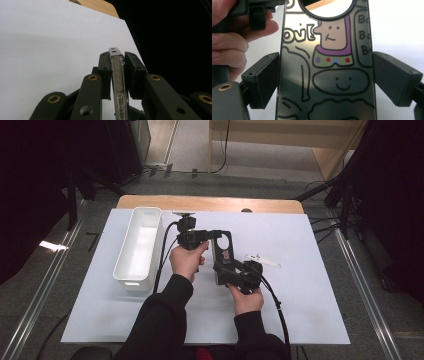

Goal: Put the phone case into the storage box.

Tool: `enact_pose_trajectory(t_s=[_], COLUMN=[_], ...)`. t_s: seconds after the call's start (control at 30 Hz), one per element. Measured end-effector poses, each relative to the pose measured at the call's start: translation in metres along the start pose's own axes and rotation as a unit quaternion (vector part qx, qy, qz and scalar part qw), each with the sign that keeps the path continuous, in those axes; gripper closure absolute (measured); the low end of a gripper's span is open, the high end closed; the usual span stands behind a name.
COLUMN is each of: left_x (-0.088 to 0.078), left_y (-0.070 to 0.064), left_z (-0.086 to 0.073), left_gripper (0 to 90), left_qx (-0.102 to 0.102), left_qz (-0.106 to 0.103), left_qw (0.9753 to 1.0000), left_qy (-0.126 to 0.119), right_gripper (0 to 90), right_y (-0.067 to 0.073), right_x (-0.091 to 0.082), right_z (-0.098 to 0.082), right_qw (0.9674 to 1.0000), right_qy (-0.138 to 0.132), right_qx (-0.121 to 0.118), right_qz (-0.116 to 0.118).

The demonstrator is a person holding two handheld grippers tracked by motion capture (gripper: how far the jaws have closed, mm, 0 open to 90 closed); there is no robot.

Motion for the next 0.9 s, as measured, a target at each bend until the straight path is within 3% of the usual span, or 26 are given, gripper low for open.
enact_pose_trajectory(t_s=[0.3, 0.77, 0.9], left_x=[-0.0015, -0.0036, -0.0044], left_y=[0.0017, -0.0017, -0.0034], left_z=[0.0015, 0.0027, 0.0033], left_gripper=[76.2, 77.8, 78.1], left_qx=[-0.014, -0.014, -0.022], left_qz=[-0.003, -0.014, -0.021], left_qw=[0.9999, 0.9998, 0.9995], left_qy=[0.0, 0.0, -0.001], right_gripper=[10.6, 10.4, 10.4], right_y=[0.0003, 0.0009, 0.0015], right_x=[0.0018, 0.0059, 0.0064], right_z=[0.0002, -0.002, -0.0016], right_qw=[0.9999, 0.9998, 0.9997], right_qy=[-0.001, 0.005, 0.005], right_qx=[-0.012, -0.021, -0.023], right_qz=[-0.002, 0.002, 0.003])
Point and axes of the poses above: each handheld gripper's, and its own axes: x roughly forward along the jaws, z roughly out of its top, y roughly to its left, the point moved 9 cm from there along x, roughly forward along the jaws, and after that the axes turned 15 degrees about -y, right-handed, at the moved point
